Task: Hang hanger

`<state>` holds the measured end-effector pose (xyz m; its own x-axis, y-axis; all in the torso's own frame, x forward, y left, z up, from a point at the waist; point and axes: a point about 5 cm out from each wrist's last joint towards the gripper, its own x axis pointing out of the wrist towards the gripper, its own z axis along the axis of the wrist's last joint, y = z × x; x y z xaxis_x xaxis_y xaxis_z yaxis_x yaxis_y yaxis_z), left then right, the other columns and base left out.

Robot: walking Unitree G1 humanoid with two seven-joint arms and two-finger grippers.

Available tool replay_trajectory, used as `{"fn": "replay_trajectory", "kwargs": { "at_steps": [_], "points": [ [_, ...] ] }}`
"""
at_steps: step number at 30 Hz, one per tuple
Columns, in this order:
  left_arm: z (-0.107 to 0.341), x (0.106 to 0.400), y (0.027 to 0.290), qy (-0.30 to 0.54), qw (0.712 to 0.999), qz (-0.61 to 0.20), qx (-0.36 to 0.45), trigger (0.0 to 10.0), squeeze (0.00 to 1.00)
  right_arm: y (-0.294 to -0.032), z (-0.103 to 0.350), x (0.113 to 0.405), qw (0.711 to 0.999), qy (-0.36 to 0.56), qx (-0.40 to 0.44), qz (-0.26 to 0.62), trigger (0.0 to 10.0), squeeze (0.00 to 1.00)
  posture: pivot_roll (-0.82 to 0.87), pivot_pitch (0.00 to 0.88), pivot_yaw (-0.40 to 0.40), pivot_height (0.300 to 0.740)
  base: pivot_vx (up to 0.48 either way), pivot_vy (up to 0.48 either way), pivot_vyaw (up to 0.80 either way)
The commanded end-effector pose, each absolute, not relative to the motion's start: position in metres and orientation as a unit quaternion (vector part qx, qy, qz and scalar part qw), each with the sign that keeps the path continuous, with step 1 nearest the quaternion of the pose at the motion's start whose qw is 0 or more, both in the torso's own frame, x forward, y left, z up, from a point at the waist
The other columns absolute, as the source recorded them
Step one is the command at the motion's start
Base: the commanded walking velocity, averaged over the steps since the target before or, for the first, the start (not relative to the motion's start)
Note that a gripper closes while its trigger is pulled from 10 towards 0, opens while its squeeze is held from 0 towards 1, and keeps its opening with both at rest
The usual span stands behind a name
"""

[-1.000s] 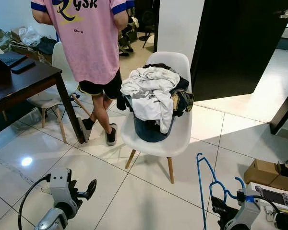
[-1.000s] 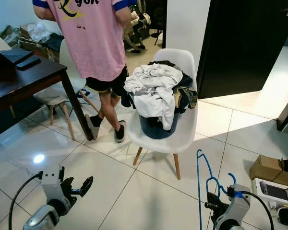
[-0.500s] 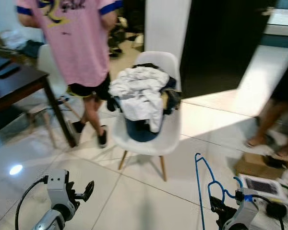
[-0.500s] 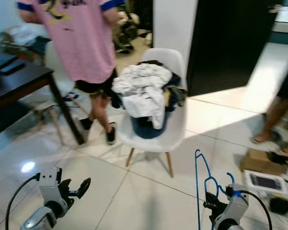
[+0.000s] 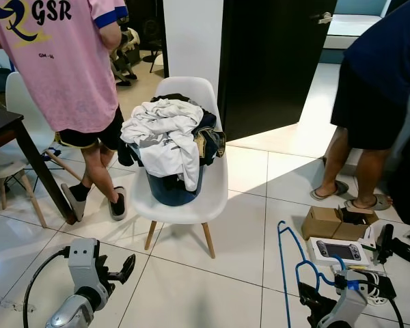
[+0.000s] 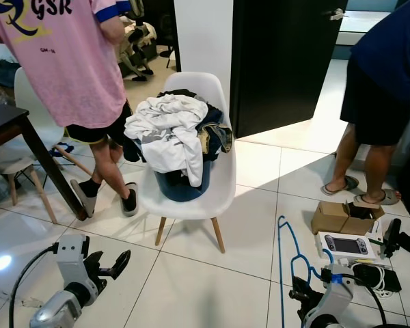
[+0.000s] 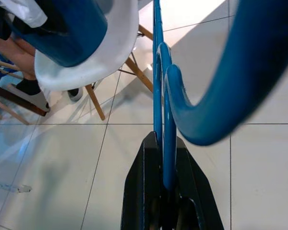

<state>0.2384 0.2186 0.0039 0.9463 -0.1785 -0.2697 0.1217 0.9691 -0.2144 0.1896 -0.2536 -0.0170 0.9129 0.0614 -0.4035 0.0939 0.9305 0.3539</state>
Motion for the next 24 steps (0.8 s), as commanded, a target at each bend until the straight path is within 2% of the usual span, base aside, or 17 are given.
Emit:
{"fn": "replay_trajectory", "kwargs": {
  "at_steps": [1,3,14,22,24],
  "points": [
    [-0.0019,0.2331,0.2217,0.160,0.979,-0.069,-0.104,10.0,0.00,-0.2512,-0.0148,0.1914,0.961,0.199,0.190,-0.005,0.0,0.00,-0.01,0.000,0.005,0.740,0.000,0.000,0.00],
    [-0.0022,0.2330,0.2216,0.161,0.979,-0.069,-0.104,10.0,0.00,-0.2520,-0.0157,0.1910,0.961,0.203,0.188,-0.011,10.0,0.00,-0.01,0.000,0.005,0.740,0.000,0.000,0.00],
    [-0.0033,0.2326,0.2213,0.163,0.979,-0.071,-0.104,10.0,0.00,-0.2522,-0.0179,0.1903,0.959,0.212,0.190,-0.011,10.0,0.00,-0.01,0.000,0.005,0.740,0.000,0.000,0.00],
    [-0.0024,0.2333,0.2217,0.161,0.979,-0.070,-0.104,10.0,0.00,-0.2529,-0.0181,0.1910,0.958,0.213,0.194,-0.015,10.0,0.00,-0.01,0.000,0.005,0.740,0.000,0.000,-0.71],
    [-0.0023,0.2334,0.2219,0.161,0.979,-0.070,-0.104,10.0,0.00,-0.2529,-0.0177,0.1911,0.958,0.211,0.193,-0.016,10.0,0.00,-0.01,0.000,0.005,0.740,0.000,0.000,0.00]
  ]
}}
